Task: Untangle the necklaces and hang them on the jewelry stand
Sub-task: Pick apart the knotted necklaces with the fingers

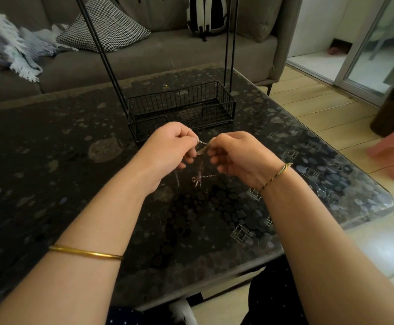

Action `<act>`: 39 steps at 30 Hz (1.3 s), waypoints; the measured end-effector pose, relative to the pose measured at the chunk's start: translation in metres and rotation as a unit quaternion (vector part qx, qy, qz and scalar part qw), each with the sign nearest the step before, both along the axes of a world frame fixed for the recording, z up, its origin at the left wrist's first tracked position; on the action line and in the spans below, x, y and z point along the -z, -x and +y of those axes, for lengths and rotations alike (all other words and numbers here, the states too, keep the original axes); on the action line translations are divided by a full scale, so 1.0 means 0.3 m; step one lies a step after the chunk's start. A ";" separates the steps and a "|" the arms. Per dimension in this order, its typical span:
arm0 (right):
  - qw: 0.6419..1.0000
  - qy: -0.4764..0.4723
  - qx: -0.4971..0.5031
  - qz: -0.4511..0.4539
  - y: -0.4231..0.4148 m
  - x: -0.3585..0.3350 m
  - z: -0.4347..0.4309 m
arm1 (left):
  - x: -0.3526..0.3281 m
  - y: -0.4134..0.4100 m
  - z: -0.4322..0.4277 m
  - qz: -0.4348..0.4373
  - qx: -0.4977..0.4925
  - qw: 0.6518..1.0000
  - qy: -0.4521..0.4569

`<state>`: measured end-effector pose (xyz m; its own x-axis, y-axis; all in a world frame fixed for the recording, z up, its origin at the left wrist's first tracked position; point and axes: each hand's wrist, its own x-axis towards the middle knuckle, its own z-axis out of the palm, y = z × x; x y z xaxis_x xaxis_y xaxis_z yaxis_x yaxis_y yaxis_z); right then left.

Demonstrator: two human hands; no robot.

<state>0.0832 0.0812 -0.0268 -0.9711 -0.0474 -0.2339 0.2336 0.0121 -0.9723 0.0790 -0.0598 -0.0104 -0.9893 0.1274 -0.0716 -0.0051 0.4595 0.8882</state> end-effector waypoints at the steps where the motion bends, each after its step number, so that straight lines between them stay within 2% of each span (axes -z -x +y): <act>1: 1.000 0.003 0.008 0.002 0.001 0.001 0.001 | -0.001 -0.002 -0.001 0.000 0.007 1.000 0.010; 8: 1.000 0.000 0.014 0.019 0.003 0.001 0.011 | 0.013 -0.010 0.008 0.010 0.022 0.998 0.056; 13: 0.997 -0.062 -0.007 0.046 0.006 0.013 0.008 | 0.024 -0.013 0.011 0.019 0.055 0.994 0.089; 19: 0.987 -0.137 -0.020 0.086 0.003 0.021 0.008 | 0.029 -0.009 0.018 0.038 0.050 0.991 0.114; 32: 0.979 -0.173 -0.062 0.087 0.012 0.025 0.000 | 0.035 -0.002 -0.002 0.052 0.007 0.995 0.082; 36: 0.983 -0.159 -0.042 0.086 0.014 0.024 -0.002 | 0.032 0.004 -0.001 0.074 0.018 0.991 0.111; 39: 0.986 -0.136 -0.026 0.092 0.012 0.022 -0.007 | 0.035 0.007 0.000 0.058 0.019 0.992 0.107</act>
<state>0.0796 0.0791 -0.0334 -0.9962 -0.0591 -0.0644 0.0449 0.2853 -0.9574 0.0768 -0.0600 -0.0209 -0.9872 0.1588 0.0128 0.1121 0.6358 0.7637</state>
